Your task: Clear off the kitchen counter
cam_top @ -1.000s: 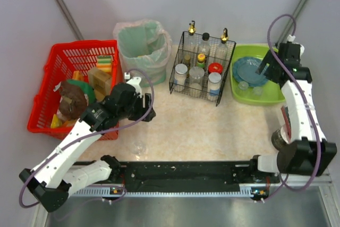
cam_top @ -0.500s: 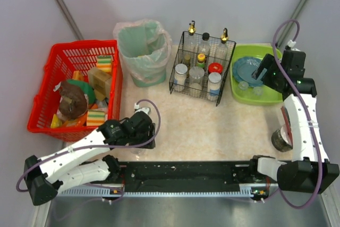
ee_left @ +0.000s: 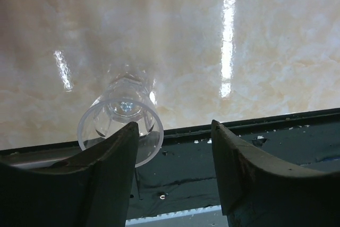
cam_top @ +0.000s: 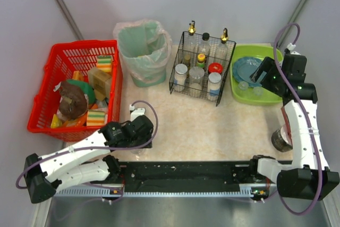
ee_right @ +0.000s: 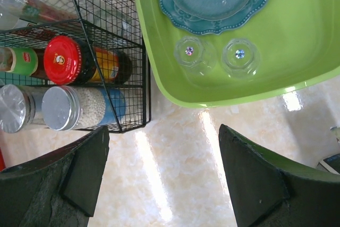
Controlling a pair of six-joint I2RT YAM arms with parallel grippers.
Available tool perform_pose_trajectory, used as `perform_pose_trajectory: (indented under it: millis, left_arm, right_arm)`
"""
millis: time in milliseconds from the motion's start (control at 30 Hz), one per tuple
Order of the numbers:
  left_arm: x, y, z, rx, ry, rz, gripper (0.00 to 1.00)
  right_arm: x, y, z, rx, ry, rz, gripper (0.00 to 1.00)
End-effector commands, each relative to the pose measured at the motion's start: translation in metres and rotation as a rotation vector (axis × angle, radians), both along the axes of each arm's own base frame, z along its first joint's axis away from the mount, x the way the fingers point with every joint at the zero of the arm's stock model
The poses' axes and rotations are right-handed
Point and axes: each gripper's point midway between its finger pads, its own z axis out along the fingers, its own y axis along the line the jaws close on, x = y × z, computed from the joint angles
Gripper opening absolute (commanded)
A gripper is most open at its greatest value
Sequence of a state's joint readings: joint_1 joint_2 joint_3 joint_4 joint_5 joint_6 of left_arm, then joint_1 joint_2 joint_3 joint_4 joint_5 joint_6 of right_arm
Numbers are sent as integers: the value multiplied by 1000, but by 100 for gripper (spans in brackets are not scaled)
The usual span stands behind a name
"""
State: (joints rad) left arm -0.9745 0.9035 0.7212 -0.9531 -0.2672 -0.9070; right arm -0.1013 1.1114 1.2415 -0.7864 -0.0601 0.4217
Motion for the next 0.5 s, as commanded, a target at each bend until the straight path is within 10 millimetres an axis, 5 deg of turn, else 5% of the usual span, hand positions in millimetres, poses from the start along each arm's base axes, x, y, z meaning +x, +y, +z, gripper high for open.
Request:
perform_pose_trajectory:
  millis: [0,233,467]
  left_arm:
    - [1,10,-13,47,1,53,61]
    - [5,12,-31,103,9,72,53]
    - [10,12,-36,130,-2,73,29]
  right_arm:
    - [1,3,13,17,-58,9,81]
    - [-1,5,8,26,-54,10,81]
    - [-4,7,5,37,-54,19,81]
